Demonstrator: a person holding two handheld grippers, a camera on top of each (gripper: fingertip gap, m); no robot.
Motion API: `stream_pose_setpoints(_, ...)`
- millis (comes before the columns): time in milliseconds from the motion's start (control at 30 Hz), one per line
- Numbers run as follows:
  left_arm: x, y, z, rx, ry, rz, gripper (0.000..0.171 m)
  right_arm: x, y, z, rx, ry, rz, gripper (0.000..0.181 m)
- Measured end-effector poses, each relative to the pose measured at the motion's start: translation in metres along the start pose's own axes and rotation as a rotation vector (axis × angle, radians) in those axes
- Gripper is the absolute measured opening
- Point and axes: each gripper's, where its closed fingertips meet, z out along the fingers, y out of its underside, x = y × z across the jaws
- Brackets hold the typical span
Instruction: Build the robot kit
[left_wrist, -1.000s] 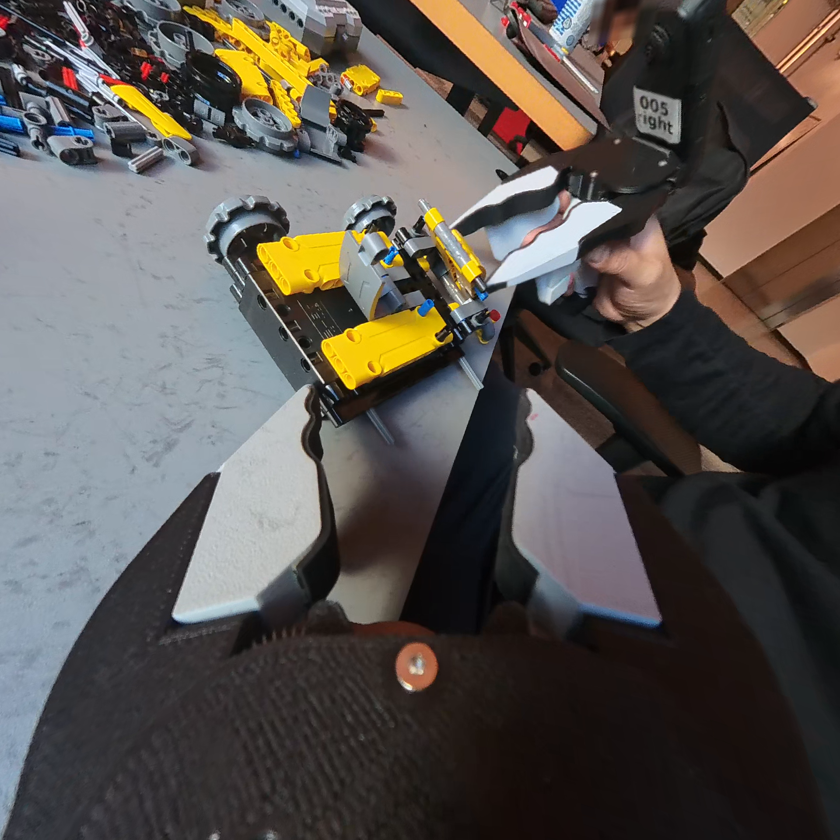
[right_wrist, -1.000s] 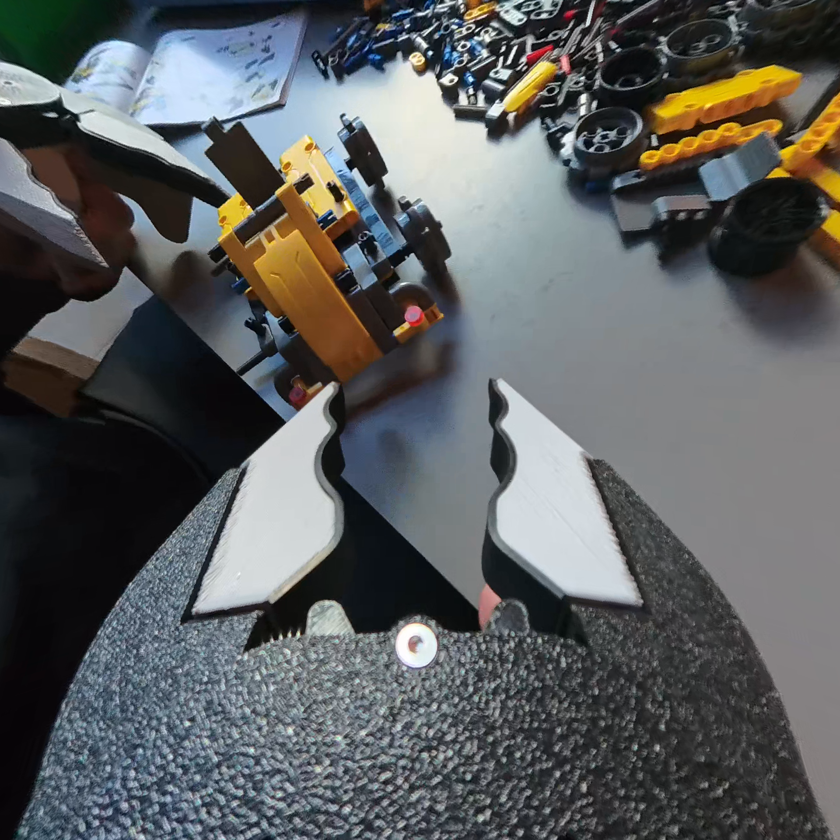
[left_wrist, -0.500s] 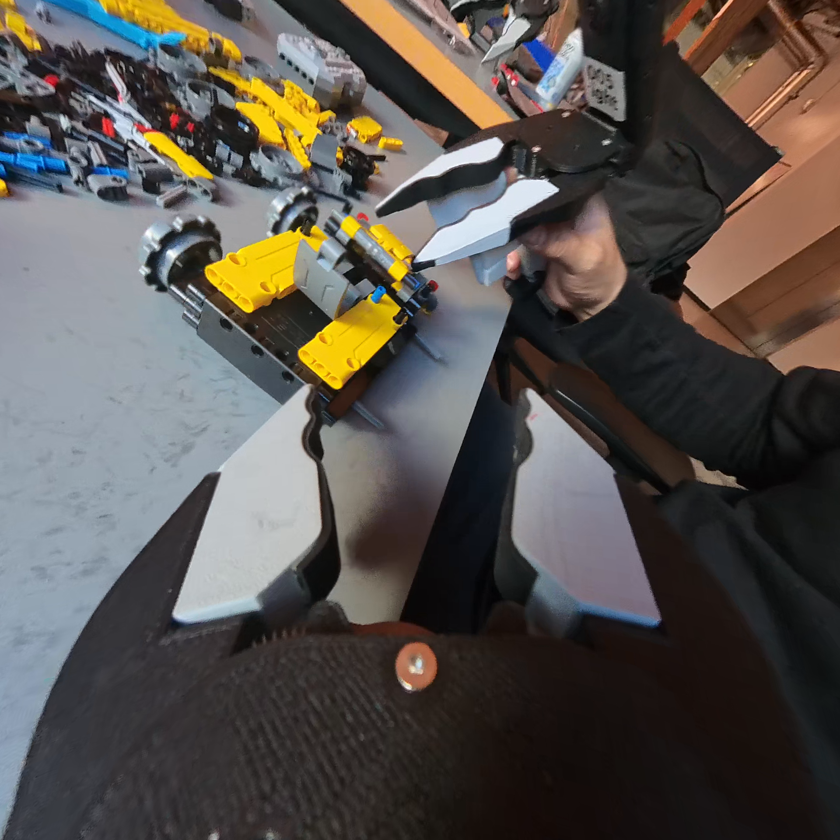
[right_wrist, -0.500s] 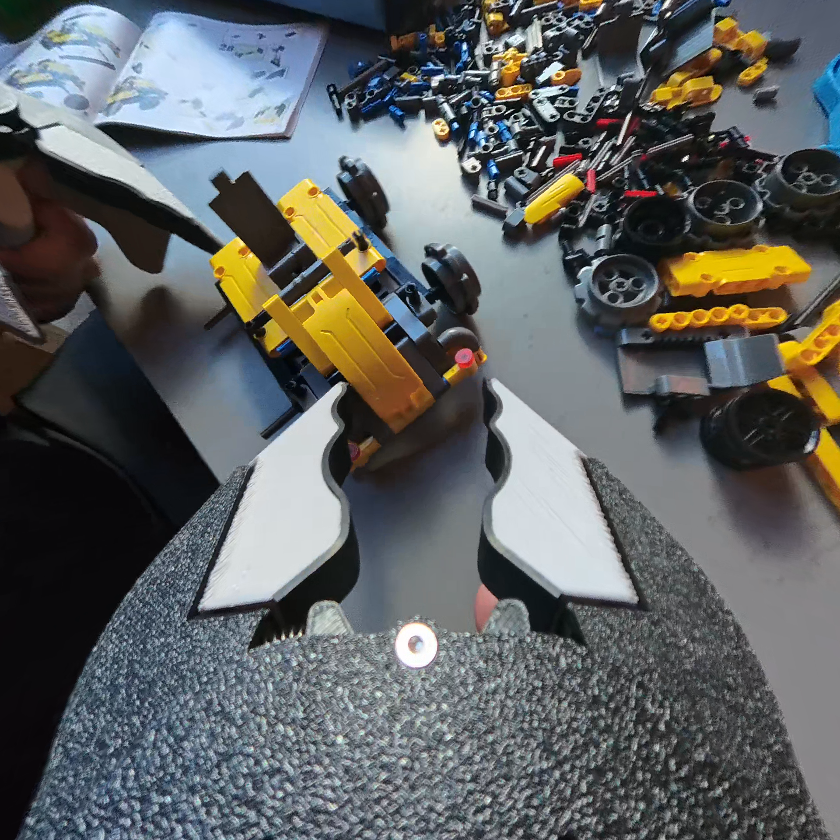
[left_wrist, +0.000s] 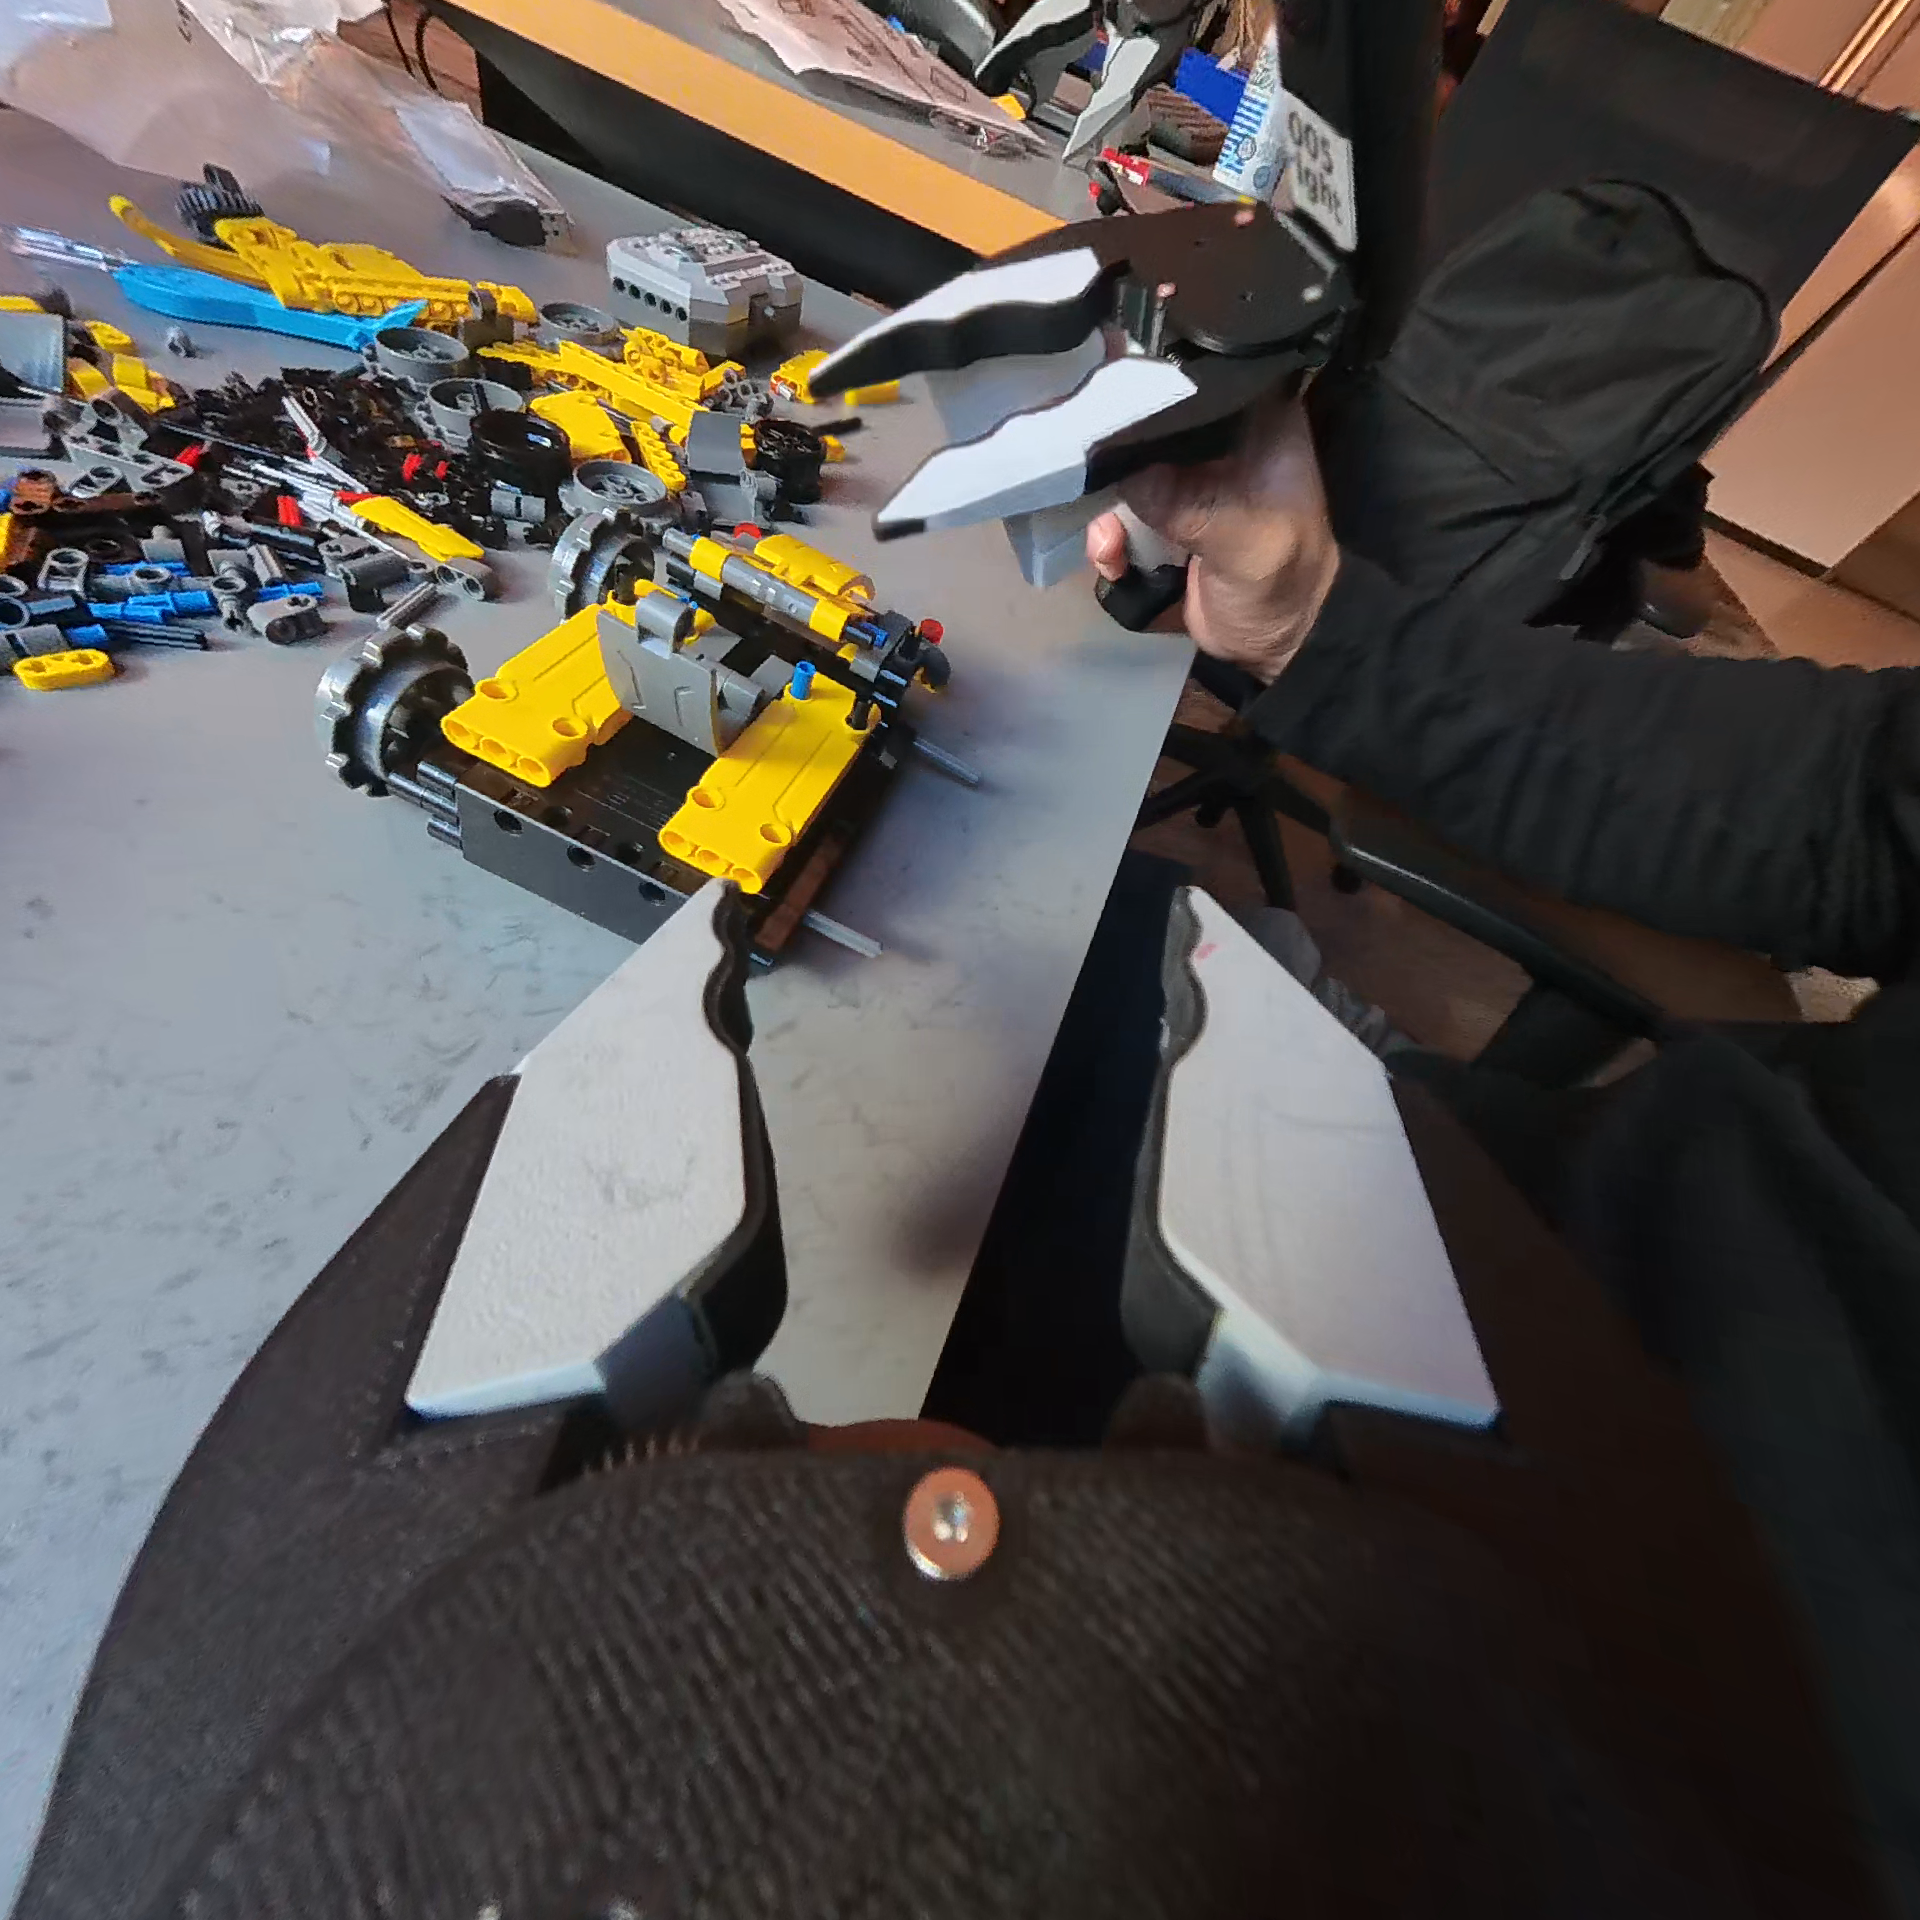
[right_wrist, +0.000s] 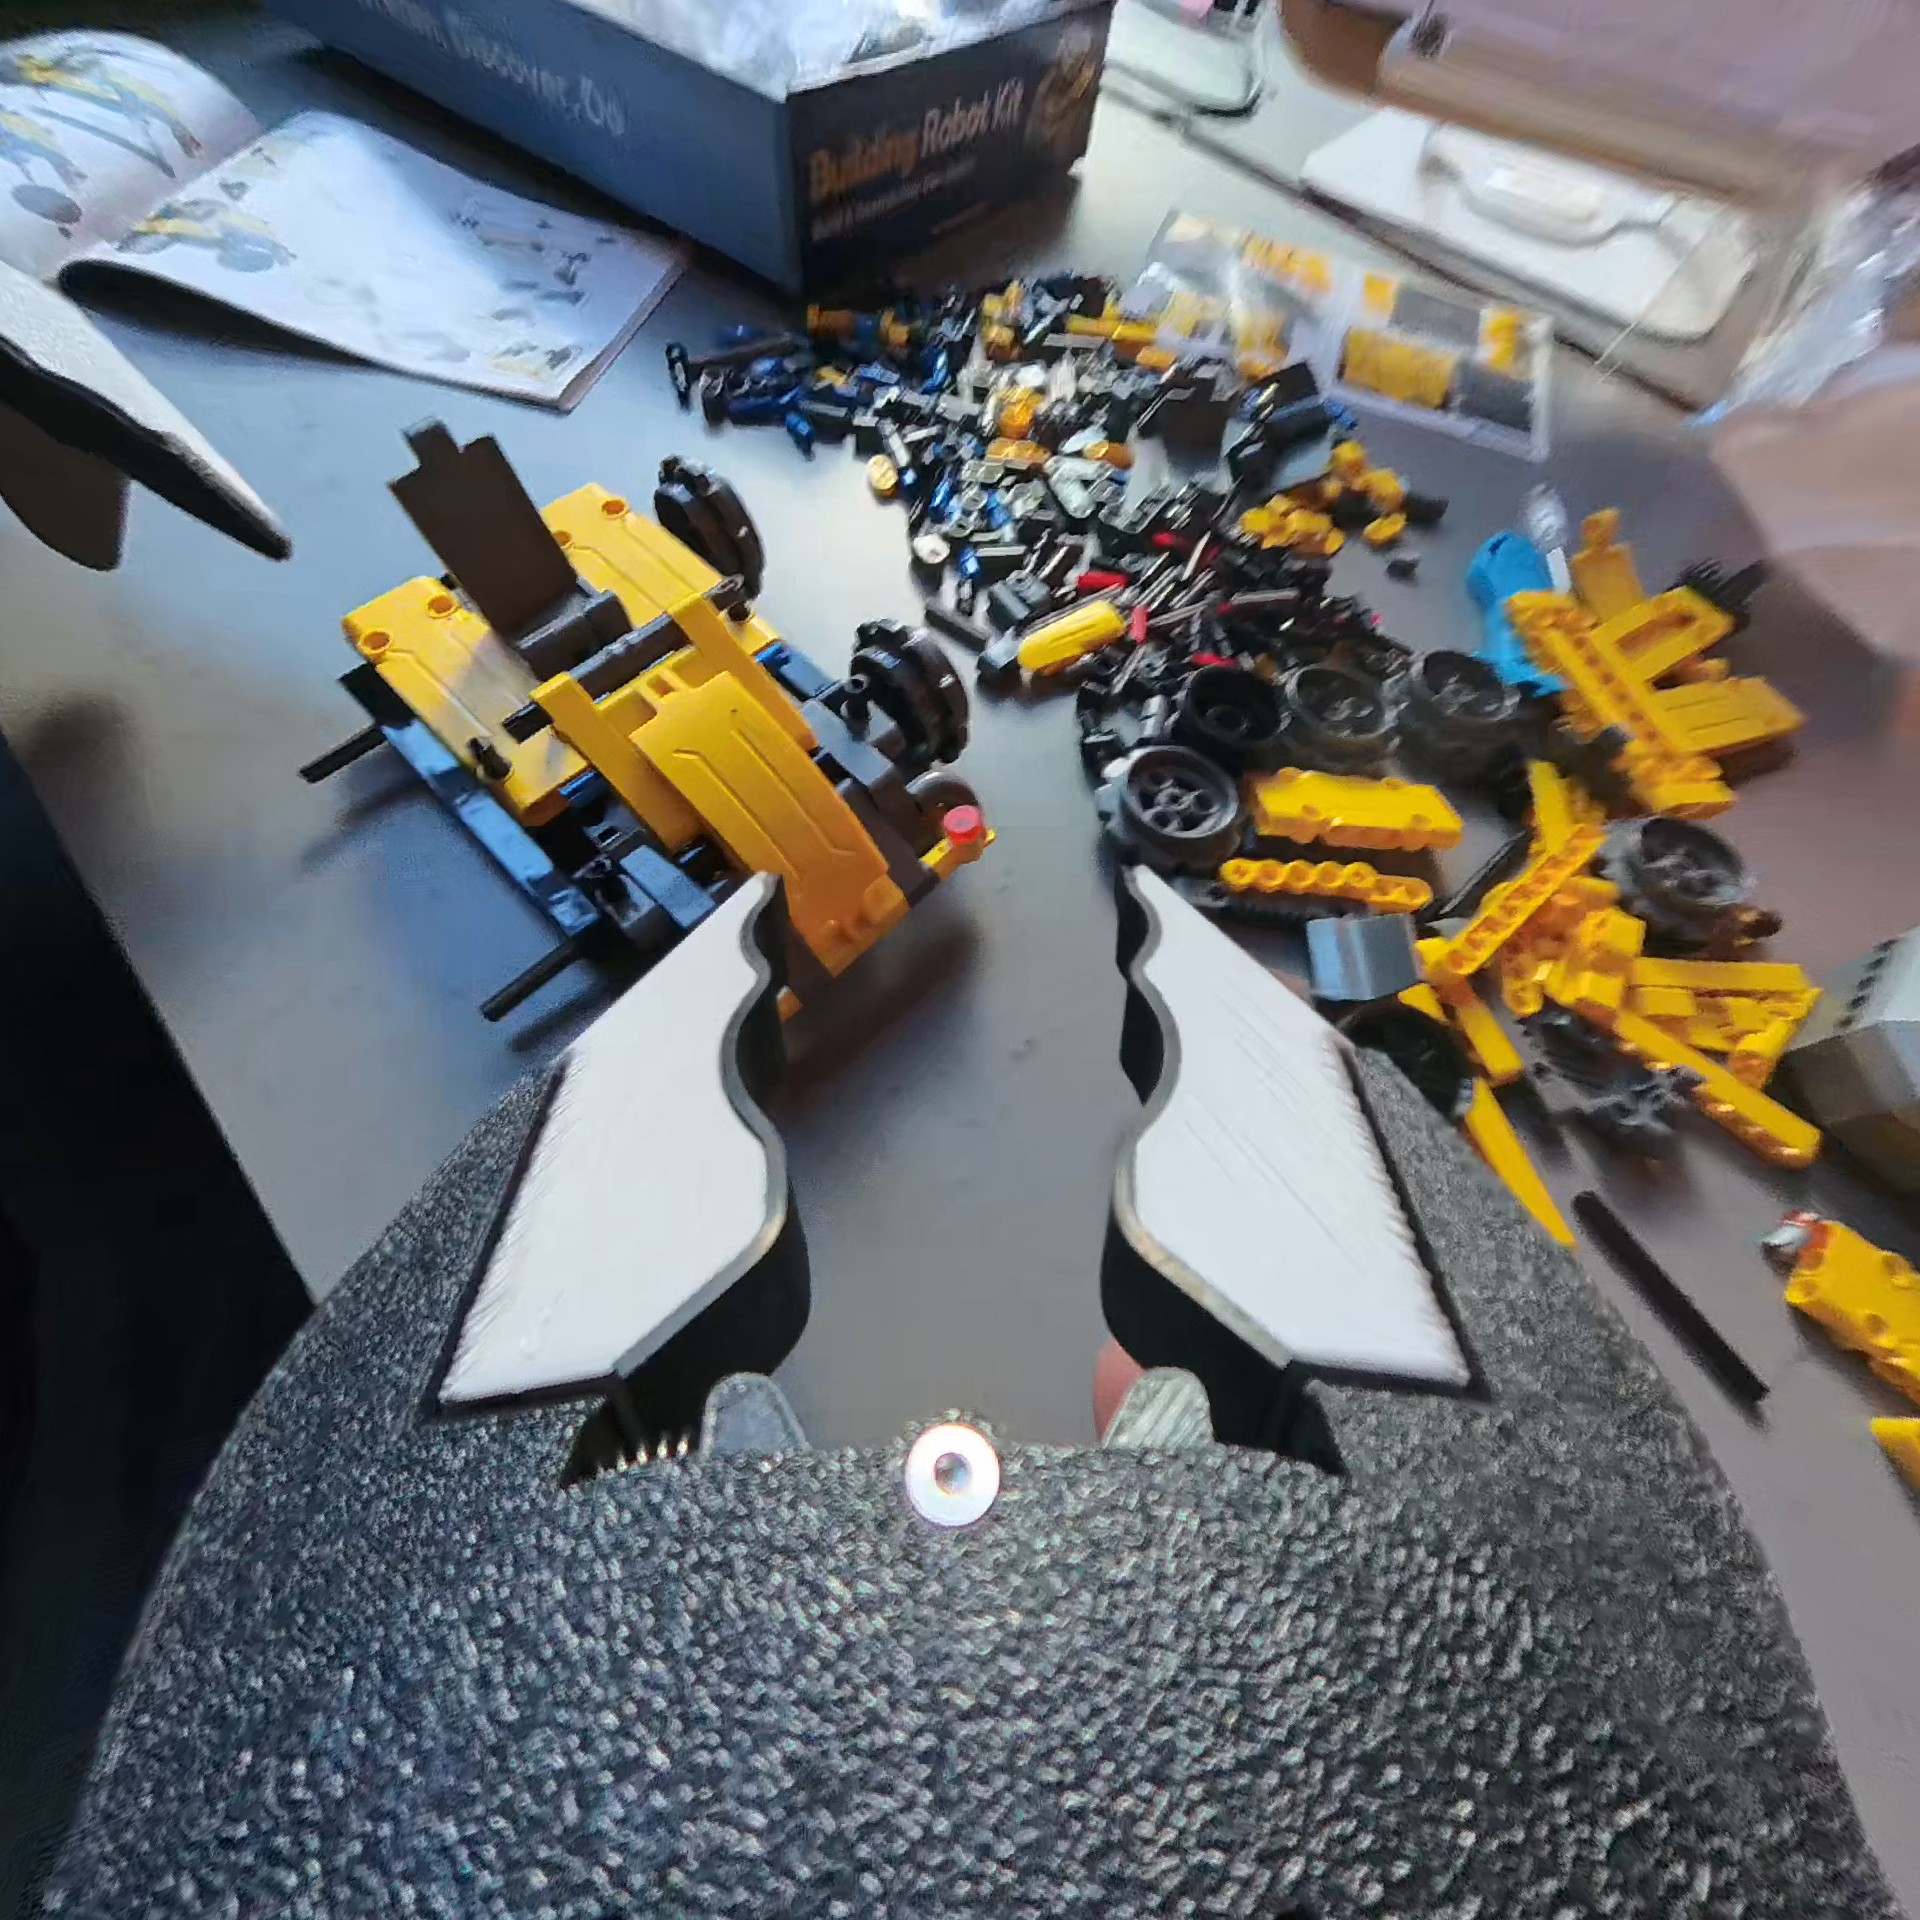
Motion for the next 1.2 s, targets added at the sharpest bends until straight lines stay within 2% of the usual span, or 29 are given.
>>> stream_pose_setpoints(133,0.001,-0.001,0.000,0.008,0.004,0.002,0.076,0.020,-0.009,-0.009,0.095,0.105,0.027,0.072)
stream_pose_setpoints(233,-0.002,-0.004,-0.001,0.029,-0.010,-0.008,0.079,0.025,-0.014,-0.015,0.144,0.113,0.057,0.072)
stream_pose_setpoints(400,-0.005,-0.008,-0.004,0.058,-0.027,-0.021,0.082,0.024,-0.009,-0.009,0.104,0.059,0.102,0.073)
stream_pose_setpoints(1200,-0.004,-0.006,-0.002,0.045,-0.063,0.035,0.076,0.024,-0.004,-0.003,0.056,0.092,0.059,0.075)
